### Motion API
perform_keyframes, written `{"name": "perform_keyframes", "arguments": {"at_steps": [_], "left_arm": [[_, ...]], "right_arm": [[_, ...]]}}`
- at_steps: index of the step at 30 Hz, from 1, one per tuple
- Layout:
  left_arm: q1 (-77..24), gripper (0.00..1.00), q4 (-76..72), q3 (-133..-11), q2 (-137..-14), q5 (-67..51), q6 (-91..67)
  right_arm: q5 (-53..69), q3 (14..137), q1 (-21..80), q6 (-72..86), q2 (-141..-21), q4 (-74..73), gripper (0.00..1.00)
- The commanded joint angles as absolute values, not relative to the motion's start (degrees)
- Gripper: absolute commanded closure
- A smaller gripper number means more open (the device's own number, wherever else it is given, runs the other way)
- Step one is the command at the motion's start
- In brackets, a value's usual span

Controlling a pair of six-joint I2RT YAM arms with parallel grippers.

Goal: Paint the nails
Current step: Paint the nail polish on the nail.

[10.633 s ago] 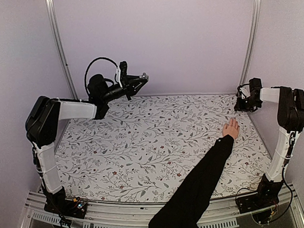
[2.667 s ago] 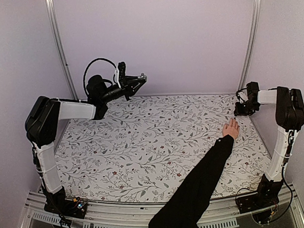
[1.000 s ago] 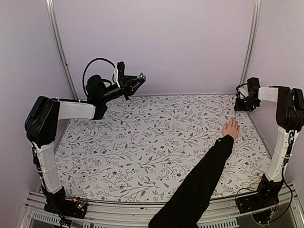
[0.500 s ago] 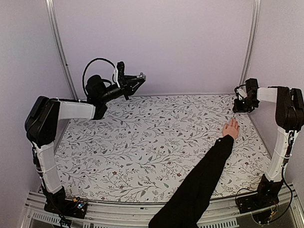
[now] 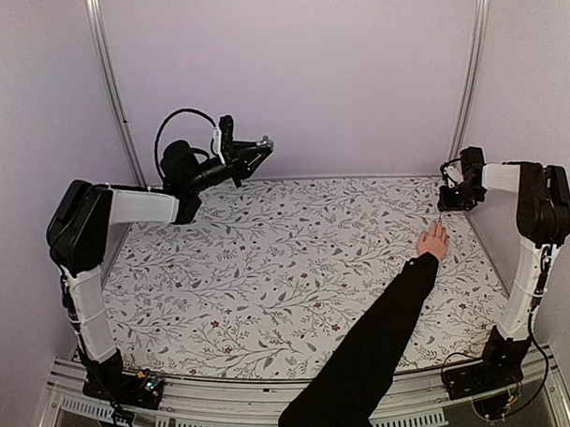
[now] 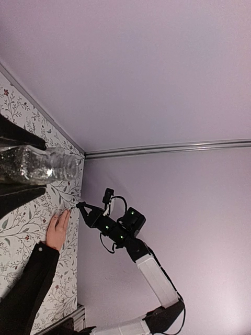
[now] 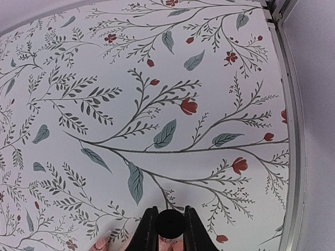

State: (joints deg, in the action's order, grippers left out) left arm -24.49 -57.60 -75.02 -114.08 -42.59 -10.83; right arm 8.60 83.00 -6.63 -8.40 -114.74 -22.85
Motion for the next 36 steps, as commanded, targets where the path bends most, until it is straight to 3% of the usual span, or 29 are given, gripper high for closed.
{"name": "perform_keyframes", "arguments": {"at_steps": [1, 36], "left_arm": [[-23.9, 1.00, -58.9, -74.9, -113.7, -42.3, -11.0], [-23.8, 1.00, -58.6, -75.3, -113.8, -42.3, -10.8]], "right_arm": [[7.2, 81.8, -6.0, -8.8, -115.0, -23.1, 1.00], [3.8, 84.8, -5.9, -8.7, -117.5, -23.5, 1.00]]}}
